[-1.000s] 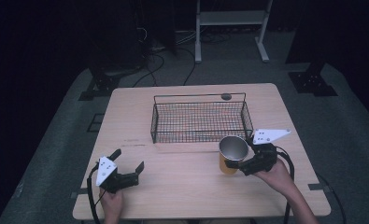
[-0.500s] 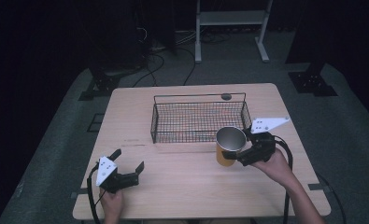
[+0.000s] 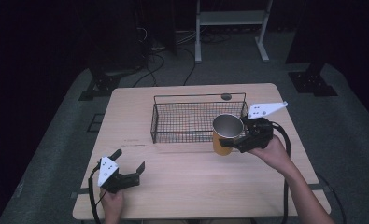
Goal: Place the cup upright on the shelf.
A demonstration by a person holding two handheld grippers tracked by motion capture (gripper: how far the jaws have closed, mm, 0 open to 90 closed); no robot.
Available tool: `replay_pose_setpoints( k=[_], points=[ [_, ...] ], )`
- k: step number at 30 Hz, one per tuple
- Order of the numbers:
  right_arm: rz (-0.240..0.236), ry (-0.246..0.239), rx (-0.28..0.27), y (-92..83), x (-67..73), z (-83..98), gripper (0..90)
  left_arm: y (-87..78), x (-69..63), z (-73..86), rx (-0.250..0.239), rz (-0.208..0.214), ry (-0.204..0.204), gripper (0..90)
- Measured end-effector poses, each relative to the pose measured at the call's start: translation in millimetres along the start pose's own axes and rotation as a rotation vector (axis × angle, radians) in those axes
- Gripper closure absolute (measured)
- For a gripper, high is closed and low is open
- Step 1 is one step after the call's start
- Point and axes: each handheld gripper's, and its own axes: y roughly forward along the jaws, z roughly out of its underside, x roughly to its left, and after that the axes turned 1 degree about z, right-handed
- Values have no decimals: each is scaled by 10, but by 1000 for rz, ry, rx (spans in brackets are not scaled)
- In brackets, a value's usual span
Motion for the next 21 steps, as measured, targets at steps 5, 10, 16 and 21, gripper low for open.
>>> replay_pose_setpoints(
  k=[5, 10, 16, 21],
  points=[
    [-4, -3, 1, 23, -42, -104, 129, -3, 6, 1, -3, 0, -3, 0],
    [-3, -12, 5, 44, -69, -192, 129, -1, 4, 1, -3, 0, -3, 0],
    [-4, -15, 12, 86, -115, -306, 129, 0, 3, 0, -2, 1, -3, 0],
    [-1, -11, 10, 119, -174, -398, 129, -3, 5, 1, -4, 1, -5, 0]
  ],
)
